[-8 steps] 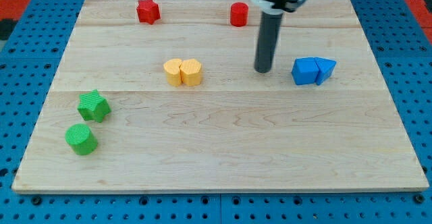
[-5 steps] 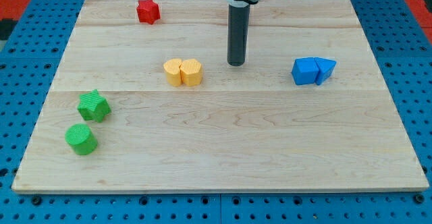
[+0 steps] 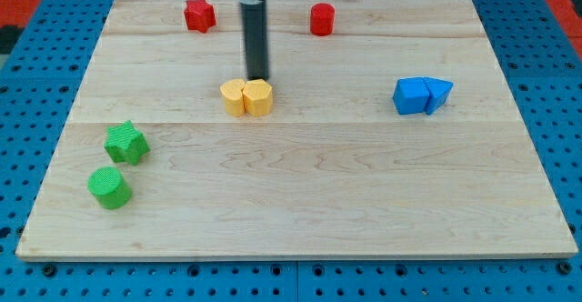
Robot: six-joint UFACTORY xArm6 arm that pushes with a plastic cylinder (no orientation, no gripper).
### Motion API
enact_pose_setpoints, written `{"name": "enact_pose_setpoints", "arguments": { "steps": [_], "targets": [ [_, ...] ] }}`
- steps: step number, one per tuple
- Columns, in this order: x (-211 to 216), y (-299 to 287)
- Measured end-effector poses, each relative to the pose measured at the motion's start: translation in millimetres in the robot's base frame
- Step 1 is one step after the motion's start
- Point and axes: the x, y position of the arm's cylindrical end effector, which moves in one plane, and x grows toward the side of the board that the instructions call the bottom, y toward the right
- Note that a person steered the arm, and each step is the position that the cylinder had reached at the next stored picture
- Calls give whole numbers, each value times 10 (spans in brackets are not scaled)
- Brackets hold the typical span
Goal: Place the red blocks near the top right
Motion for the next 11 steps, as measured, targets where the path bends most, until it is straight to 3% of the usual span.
{"name": "enact_pose_setpoints", "arguments": {
  "steps": [4,11],
  "targets": [
    [-1267,-1521],
    [-1187,1343]
  ]
}}
